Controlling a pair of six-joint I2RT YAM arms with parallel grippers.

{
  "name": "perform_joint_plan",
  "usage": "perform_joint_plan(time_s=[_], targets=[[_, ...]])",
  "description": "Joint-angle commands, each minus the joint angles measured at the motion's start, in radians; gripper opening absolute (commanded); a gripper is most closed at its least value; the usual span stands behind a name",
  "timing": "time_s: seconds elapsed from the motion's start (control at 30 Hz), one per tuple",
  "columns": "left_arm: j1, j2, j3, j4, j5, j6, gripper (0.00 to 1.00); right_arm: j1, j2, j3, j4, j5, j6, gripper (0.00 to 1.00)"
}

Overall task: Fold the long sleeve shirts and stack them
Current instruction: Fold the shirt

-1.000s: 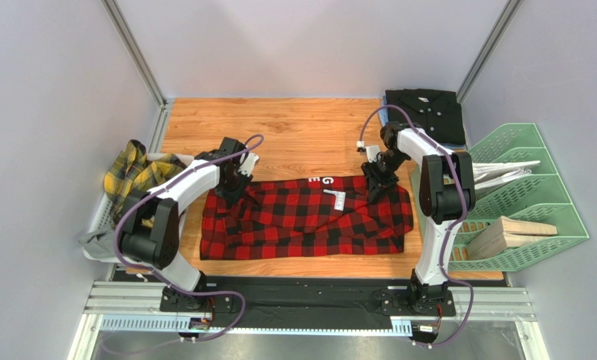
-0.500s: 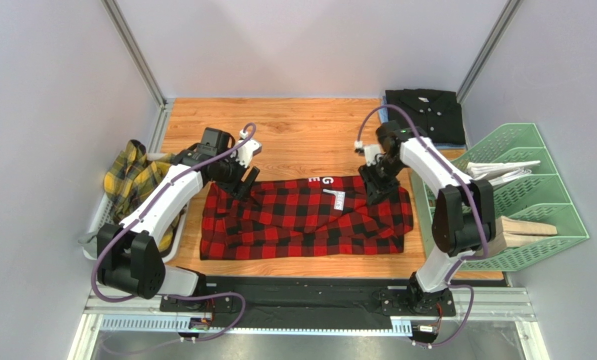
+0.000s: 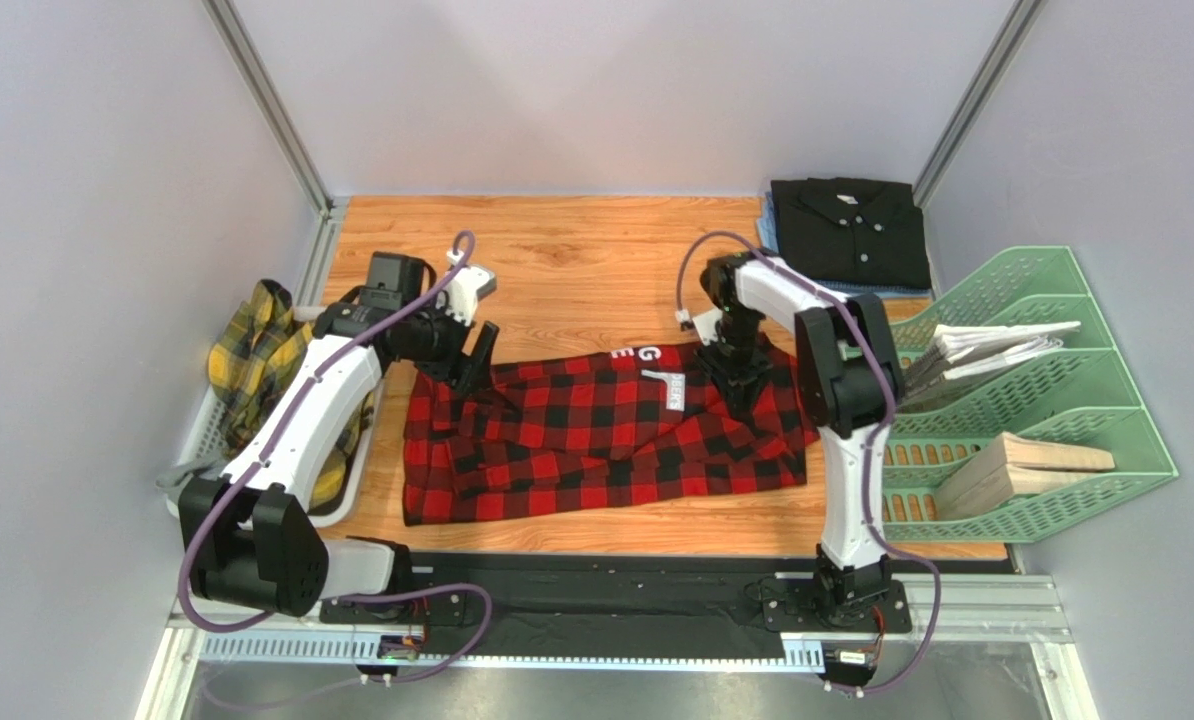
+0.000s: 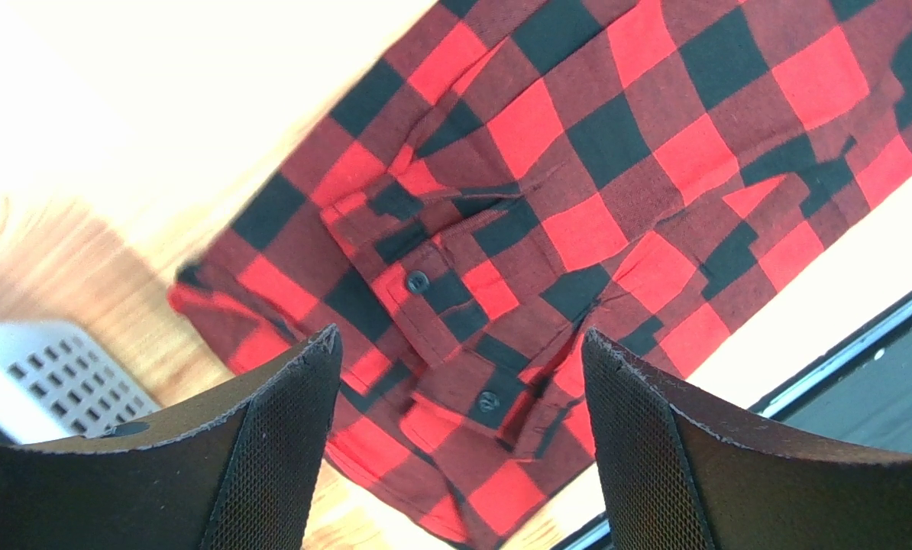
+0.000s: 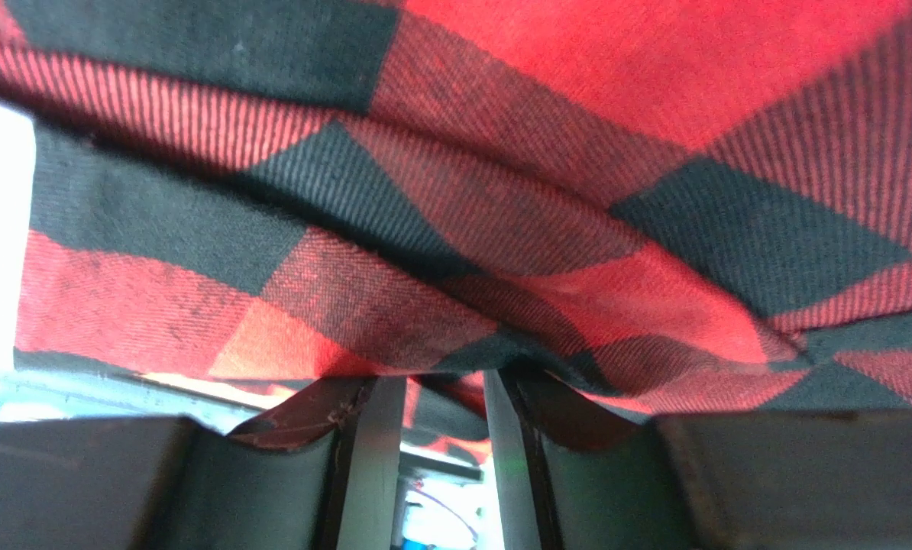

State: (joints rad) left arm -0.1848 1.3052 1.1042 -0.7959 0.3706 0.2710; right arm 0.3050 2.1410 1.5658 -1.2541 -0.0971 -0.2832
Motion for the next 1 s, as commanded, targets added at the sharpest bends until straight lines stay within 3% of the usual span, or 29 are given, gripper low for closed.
perform_joint_plan(time_s=[0.0, 0.13, 0.17, 0.23, 0.27, 0.4, 0.5, 0.8, 0.97], targets=[[0.076, -0.003, 0.025, -0.022, 0.070, -0.023, 0.82, 0.075, 0.248, 0.349, 0.041, 0.085, -0.060, 0.36], [0.113, 0.009, 0.049, -0.058, 0.027, 0.023, 0.82, 0.141, 0.541, 0.874, -0.079, 0.207, -0.149, 0.35], [0.116, 0.011, 0.052, -0.063, 0.021, 0.042, 0.82, 0.151, 0.584, 1.081, -0.065, 0.241, -0.161, 0.34], [0.117, 0.019, 0.051, -0.072, 0.021, 0.059, 0.81, 0.161, 0.611, 1.155, 0.038, 0.284, -0.180, 0.34], [0.117, 0.022, 0.042, -0.075, 0.022, 0.068, 0.81, 0.161, 0.567, 1.127, 0.094, 0.292, -0.163, 0.34], [0.107, 0.116, 0.046, -0.153, 0.062, 0.261, 0.74, 0.090, 0.219, 0.642, 0.324, 0.058, -0.062, 0.38], [0.043, 0.195, 0.048, -0.172, 0.013, 0.348, 0.67, 0.045, 0.031, 0.533, 0.335, -0.094, 0.024, 0.40], [-0.160, 0.433, 0.022, -0.135, -0.200, 0.433, 0.42, -0.046, -0.101, 0.337, 0.171, -0.343, 0.137, 0.37], [-0.263, 0.541, 0.046, -0.141, -0.278, 0.312, 0.28, -0.102, -0.136, 0.211, 0.156, -0.415, 0.176, 0.35]])
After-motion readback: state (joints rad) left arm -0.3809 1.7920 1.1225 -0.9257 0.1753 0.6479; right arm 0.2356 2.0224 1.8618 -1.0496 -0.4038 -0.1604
